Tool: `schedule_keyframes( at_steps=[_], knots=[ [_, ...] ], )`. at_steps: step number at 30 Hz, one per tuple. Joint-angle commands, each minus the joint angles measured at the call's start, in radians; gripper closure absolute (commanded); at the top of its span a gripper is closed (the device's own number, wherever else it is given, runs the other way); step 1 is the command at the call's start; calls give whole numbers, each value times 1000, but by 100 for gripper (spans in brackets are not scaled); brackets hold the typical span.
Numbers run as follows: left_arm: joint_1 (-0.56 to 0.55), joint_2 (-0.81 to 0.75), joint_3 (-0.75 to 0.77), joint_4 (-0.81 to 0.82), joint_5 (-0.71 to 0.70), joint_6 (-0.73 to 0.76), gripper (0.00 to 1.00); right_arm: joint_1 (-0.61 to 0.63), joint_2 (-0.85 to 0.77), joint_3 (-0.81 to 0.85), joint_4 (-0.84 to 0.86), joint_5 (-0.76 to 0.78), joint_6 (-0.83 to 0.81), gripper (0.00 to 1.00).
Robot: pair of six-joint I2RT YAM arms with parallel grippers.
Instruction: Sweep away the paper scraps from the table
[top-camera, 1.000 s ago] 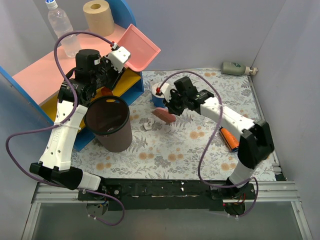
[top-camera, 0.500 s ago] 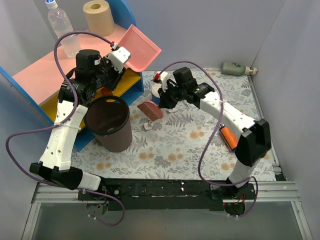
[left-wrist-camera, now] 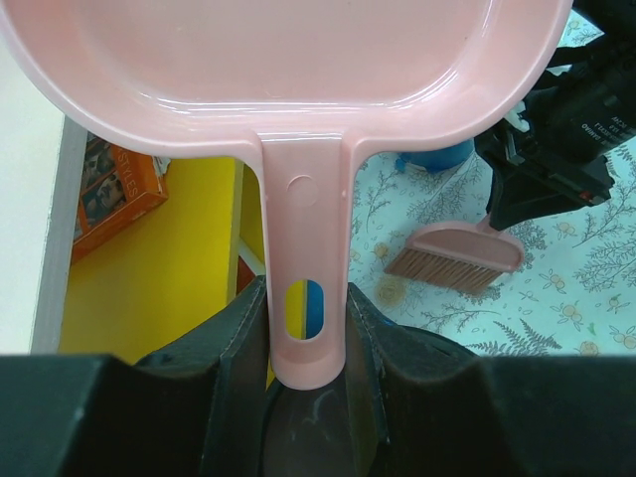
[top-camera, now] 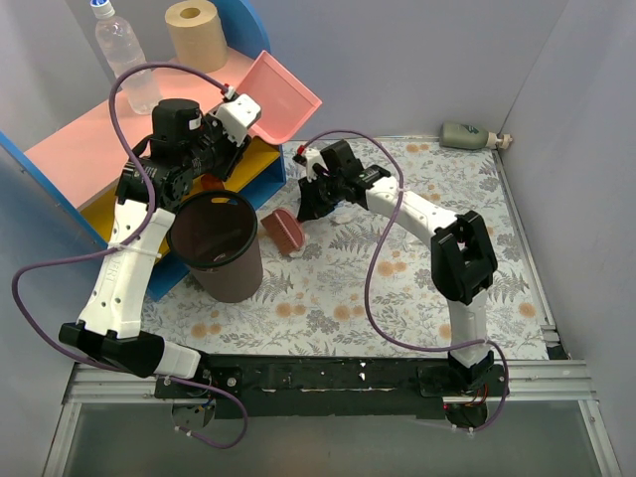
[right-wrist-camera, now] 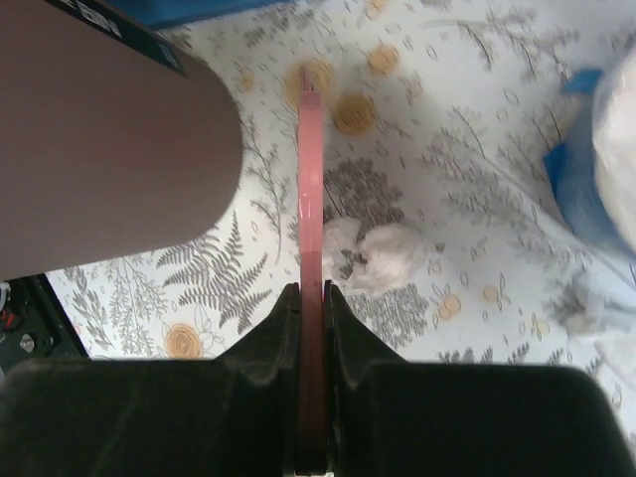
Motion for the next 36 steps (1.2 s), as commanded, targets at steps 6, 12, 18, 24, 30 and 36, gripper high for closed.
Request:
schedule_keyframes(
  at_steps=[6,12,18,24,30,36],
  knots=[
    [-29,-1,-5,9,69,13,100,-142,-312,-367,-27,101,22,99],
    [-130,42,-41,-13,84,41,100,-286,-595,-613,-105,-20,-146,99],
    [-272,76,-123,-66,98,-28,100,-352,-814,-589,-124,-211,-313,99],
    [-319,111,-173,-206,90,-13,100,-430,-875,-538,-240,-38,-366,99],
    [-348,113,-235,-298,66,8,100,-532,-862,-554,-191,44,-328,99],
    [-401,134,-320,-355,54,1,100,-530,-763,-480,-67,0,-307,99]
  ],
)
